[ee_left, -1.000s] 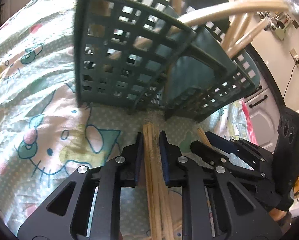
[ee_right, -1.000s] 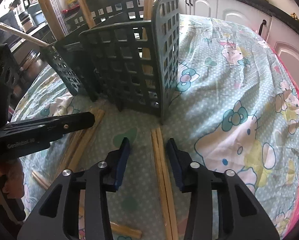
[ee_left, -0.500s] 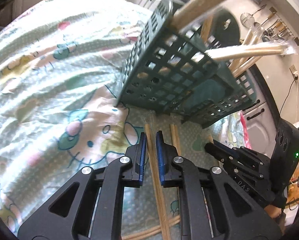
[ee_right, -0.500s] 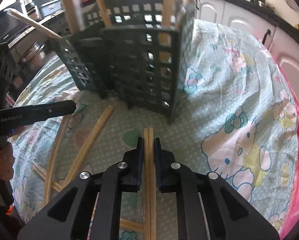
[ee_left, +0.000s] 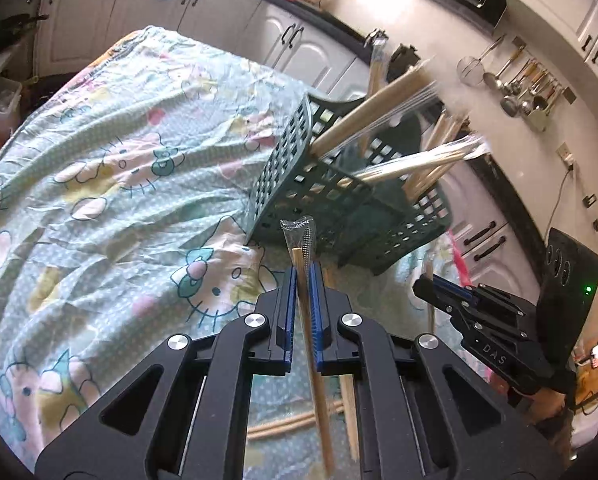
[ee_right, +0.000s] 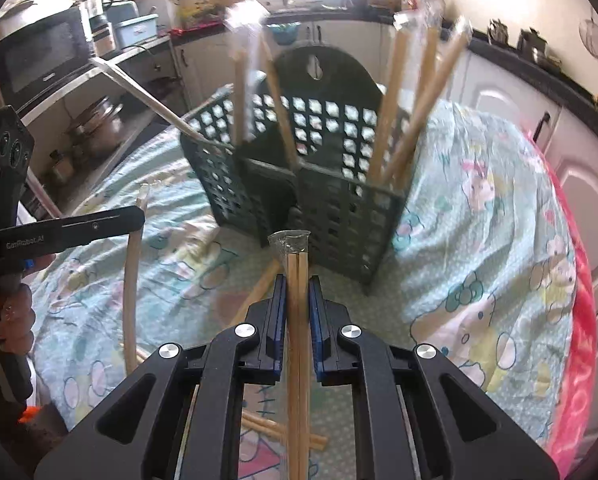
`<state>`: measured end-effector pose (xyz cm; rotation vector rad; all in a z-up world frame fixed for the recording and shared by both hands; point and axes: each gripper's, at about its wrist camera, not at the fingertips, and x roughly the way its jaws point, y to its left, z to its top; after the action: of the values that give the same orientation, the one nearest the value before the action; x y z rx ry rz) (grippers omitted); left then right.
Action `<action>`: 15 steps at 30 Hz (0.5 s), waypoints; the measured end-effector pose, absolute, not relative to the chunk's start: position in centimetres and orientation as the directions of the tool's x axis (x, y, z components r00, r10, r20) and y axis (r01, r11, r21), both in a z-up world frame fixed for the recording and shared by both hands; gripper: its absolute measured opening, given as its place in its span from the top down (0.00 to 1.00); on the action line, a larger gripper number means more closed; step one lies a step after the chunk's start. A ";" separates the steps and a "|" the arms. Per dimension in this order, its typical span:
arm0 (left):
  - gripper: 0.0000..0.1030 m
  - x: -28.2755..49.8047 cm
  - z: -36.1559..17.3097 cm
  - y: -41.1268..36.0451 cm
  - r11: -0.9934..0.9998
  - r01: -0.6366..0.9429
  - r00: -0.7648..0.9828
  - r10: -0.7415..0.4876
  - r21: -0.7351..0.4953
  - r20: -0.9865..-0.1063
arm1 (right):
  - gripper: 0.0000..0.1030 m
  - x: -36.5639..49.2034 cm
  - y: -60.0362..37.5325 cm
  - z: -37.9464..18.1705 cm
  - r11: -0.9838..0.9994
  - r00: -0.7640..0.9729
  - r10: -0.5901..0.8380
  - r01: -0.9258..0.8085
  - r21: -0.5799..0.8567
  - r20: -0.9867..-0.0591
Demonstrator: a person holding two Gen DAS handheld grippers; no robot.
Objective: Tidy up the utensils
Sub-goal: 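Lift the left tool's chopstick up toward the caddy while the right tool raises its own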
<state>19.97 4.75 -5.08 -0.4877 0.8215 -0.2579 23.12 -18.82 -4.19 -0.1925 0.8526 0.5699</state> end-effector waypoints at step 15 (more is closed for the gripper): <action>0.97 15.4 -0.8 5.8 0.865 0.060 0.749 -0.370 -0.499 -0.550 | 0.89 18.9 -17.6 3.4 0.774 0.590 0.508 -0.633 0.032 -0.627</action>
<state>15.36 5.80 -0.77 -0.4781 0.6895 -0.2449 18.93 -17.55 3.42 -0.2034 0.6622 0.6692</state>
